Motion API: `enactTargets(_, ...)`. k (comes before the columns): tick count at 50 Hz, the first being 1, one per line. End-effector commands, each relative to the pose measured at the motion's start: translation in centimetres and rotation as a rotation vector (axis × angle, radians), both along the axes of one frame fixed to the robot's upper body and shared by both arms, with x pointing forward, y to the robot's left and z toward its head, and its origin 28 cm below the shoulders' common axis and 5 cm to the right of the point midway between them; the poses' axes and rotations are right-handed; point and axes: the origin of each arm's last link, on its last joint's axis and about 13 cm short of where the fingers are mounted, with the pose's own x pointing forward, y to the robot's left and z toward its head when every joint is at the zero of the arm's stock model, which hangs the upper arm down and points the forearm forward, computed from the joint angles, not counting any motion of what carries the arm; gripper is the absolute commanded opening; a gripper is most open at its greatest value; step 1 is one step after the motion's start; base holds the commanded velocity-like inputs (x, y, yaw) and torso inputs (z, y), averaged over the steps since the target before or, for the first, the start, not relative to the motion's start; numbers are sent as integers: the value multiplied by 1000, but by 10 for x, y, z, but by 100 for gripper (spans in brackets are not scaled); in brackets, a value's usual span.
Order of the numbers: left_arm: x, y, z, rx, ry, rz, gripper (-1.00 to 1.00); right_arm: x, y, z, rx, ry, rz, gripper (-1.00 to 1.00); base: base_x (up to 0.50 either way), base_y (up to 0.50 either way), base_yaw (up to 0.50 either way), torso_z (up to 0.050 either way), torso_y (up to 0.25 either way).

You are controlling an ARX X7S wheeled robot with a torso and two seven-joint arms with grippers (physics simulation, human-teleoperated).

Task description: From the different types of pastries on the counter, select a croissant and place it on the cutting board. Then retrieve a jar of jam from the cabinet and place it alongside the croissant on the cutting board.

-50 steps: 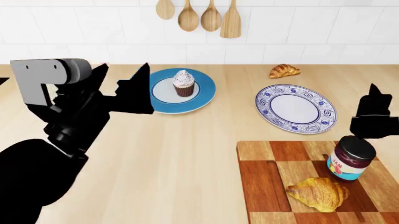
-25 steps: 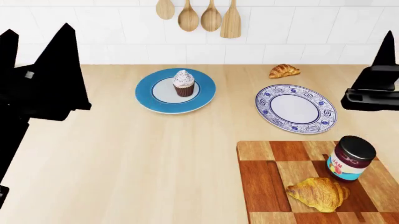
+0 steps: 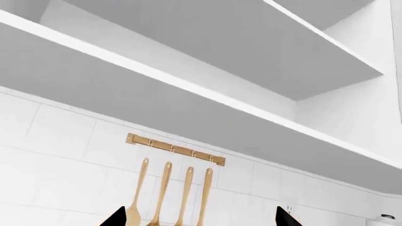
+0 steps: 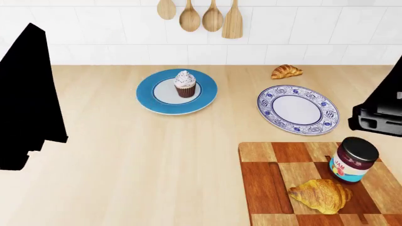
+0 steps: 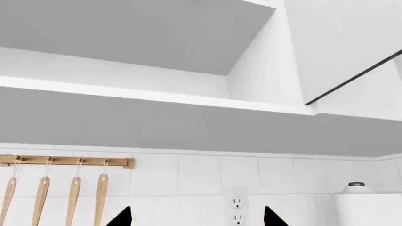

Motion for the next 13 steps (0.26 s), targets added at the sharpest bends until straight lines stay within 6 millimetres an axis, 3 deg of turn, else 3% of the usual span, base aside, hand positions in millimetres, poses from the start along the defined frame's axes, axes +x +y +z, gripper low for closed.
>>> enactTargets(1, -14, -9, -1, -21, -55, -48, 100, -6, 5, -6, 35, -63, 34, 100, 0, 0, 0, 0, 0)
enactTargets(6, -27, -13, -1, -27, -149, 5, 100, -5, 5, -9, 52, -63, 50, 100, 0, 0, 0, 0, 0)
enactTargets(13, -21, -16, -5, -23, -139, 4, 100, -2, 7, -15, 56, -78, 31, 100, 0, 0, 0, 0, 0)
